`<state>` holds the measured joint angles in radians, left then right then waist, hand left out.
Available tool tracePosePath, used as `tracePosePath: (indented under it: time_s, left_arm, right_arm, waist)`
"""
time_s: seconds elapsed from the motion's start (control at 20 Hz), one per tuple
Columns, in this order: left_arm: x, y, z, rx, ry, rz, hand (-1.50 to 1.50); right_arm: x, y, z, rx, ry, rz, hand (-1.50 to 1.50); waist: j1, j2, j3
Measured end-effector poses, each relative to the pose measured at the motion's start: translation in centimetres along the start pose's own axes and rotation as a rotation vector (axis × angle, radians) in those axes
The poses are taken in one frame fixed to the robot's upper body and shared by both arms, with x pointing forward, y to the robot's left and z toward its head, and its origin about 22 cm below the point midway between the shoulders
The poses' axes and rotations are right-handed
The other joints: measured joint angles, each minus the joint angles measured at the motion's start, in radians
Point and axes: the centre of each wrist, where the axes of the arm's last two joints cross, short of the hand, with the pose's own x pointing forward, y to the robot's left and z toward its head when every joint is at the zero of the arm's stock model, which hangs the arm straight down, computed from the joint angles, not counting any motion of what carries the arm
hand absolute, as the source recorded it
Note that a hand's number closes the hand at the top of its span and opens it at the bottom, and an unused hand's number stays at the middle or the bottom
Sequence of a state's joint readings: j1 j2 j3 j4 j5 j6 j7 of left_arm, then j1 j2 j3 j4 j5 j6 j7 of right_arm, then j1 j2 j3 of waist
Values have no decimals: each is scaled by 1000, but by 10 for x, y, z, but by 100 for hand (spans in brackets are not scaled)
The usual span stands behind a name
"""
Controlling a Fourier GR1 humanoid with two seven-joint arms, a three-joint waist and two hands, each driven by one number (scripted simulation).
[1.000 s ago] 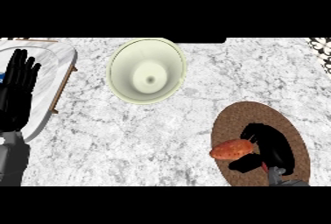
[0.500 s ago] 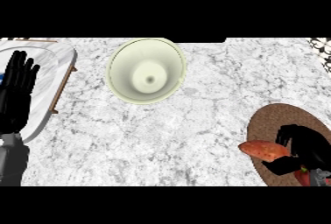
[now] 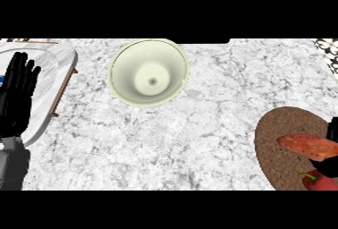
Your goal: Pick the sweet potato from the placemat and place it in the bowl
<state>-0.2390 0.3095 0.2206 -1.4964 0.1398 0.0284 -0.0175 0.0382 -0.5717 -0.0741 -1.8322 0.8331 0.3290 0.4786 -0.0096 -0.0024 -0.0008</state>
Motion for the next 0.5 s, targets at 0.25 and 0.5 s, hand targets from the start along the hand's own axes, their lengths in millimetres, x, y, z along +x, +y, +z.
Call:
tracePosePath:
  time_s: [0.25,0.5]
  left_arm:
    - [1,5,1,1,0,-2,0]
    - [4,2,-2,0,1,0,0]
  right_arm:
    - [13,-46,20,-105,-114,-98,150]
    - [36,-94,45,-213,-241,-176,150]
  waist:
    - [1,-1,0]
    - [5,-1,-1]
